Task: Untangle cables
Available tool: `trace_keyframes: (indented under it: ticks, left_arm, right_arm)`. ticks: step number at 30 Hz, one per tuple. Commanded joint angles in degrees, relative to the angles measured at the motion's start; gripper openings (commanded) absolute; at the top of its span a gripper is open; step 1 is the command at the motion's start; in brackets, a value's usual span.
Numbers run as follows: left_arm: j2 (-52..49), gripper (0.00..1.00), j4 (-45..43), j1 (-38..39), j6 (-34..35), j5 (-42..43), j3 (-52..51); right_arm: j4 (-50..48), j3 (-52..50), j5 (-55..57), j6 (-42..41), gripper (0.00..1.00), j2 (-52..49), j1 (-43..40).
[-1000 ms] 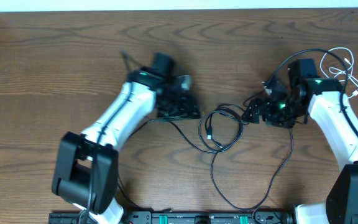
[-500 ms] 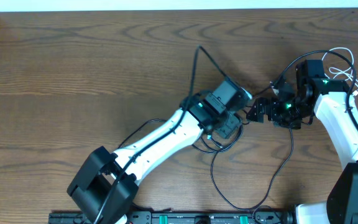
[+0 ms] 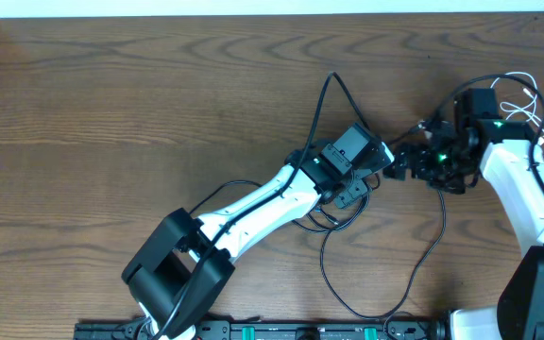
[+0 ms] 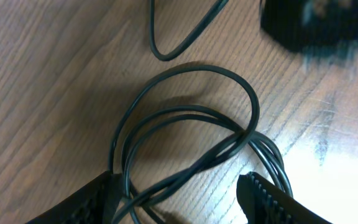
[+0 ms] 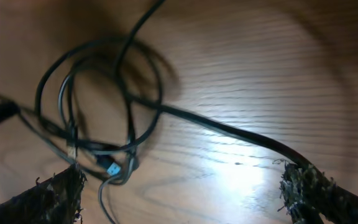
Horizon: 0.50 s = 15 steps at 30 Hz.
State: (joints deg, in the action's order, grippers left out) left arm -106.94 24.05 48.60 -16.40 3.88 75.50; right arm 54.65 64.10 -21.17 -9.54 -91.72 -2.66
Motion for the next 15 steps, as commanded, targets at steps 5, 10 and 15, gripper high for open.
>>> trace_keyframes:
  ticks: [5, 10, 15]
  left_arm:
    - [-2.1, 0.64, -1.3, 0.1, -0.9, -0.5, 0.4]
    - [-4.6, 0.64, -0.6, 0.1, -0.9, -0.5, 0.4]
    - [-6.0, 0.65, -3.4, 0.1, -1.2, -0.5, 0.4]
  right_arm:
    - [-1.9, -0.5, 1.3, -5.2, 0.99, 1.0, -6.5]
    - [-1.7, -1.0, 1.3, -5.2, 0.99, 1.0, -8.2]
    - [-3.9, -2.9, 1.3, -5.2, 0.99, 1.0, -8.2]
